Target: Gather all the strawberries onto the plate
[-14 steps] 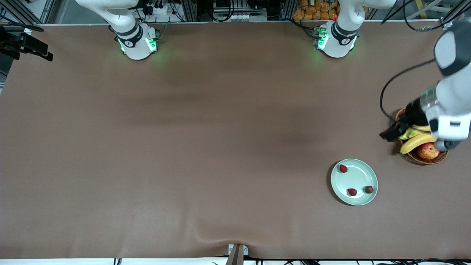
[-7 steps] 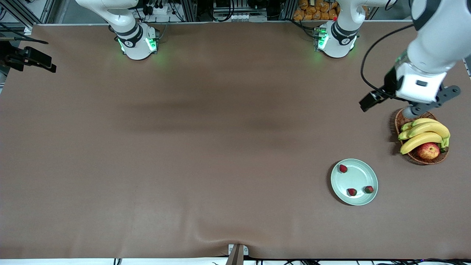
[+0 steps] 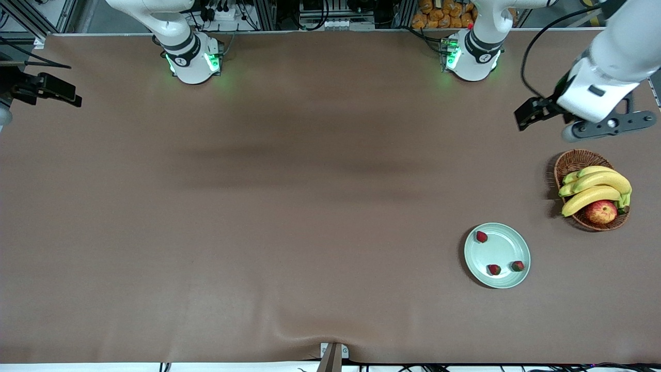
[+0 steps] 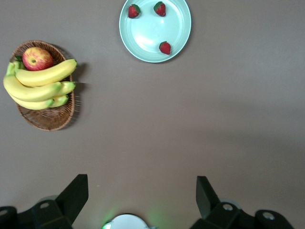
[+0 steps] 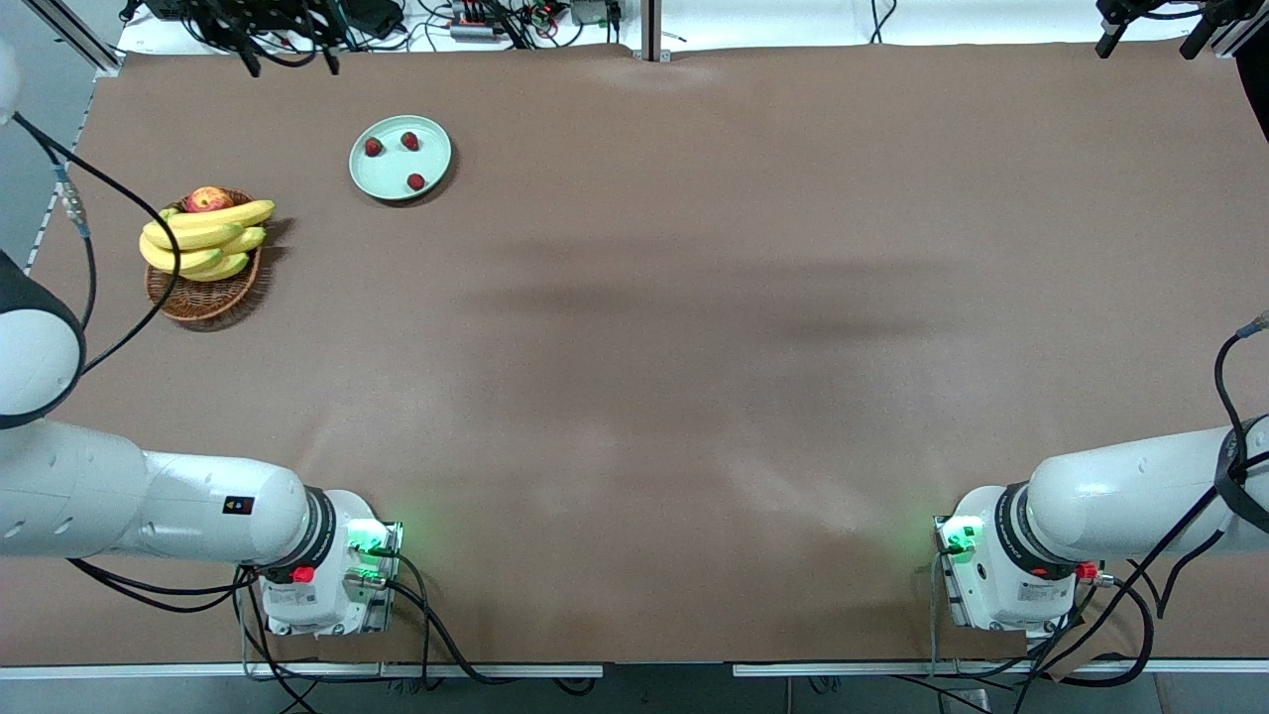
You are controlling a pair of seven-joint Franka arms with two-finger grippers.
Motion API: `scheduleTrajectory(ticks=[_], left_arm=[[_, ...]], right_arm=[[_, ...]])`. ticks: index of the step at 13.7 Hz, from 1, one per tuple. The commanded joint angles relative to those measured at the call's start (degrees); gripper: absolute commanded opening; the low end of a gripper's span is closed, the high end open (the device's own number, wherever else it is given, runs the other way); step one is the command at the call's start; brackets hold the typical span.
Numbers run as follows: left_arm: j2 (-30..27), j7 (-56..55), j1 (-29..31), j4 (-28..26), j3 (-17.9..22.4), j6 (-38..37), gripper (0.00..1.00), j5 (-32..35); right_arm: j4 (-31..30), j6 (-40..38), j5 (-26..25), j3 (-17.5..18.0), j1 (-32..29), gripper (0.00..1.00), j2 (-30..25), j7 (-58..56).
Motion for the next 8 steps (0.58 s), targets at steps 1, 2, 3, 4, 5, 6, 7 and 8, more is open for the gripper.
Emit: scheduleTrajectory(ticks=[1,2,3,4,5,6,7,8], left_arm=[[-0.9,5.4,0.7,2.5,-0.6,-2.7,1.00,-0.6],[-1.0,5.6,0.6,3.6,-0.7,-2.8,1.00,-0.6],[-1.3,5.7,0.7,4.1,-0.7,-2.8,1.00,-0.6],[-2.1,7.0,0.7,3.9,-0.6,-2.8,1.00,-0.6],[-2.2,10.8,1.0,3.9,-0.4,-2.9,1.00,-0.6],[-2.2,12.6,1.8,4.0,-0.5,-2.8,1.00,-0.6],[-2.0,13.3,1.9,4.1,-0.6,-2.8,1.00,-0.7],[-2.0,13.3,1.9,4.1,-0.6,-2.8,1.00,-1.1]], right_arm=[[0.5,0.5,-0.6,0.1,-0.2,1.00,1.0,0.0],[0.6,0.5,-0.6,0.1,-0.2,1.00,0.9,0.0],[0.7,0.5,-0.5,0.1,-0.2,1.00,0.9,0.0],[0.8,0.7,-0.6,0.1,-0.2,1.00,0.9,0.0],[0.8,1.8,-0.5,0.1,-0.3,1.00,0.9,0.0],[0.9,2.7,-0.5,0.1,-0.3,1.00,0.8,-0.1],[0.9,2.8,-0.5,0.1,-0.3,1.00,0.9,-0.1],[0.9,2.8,-0.5,0.1,-0.3,1.00,0.8,-0.1]])
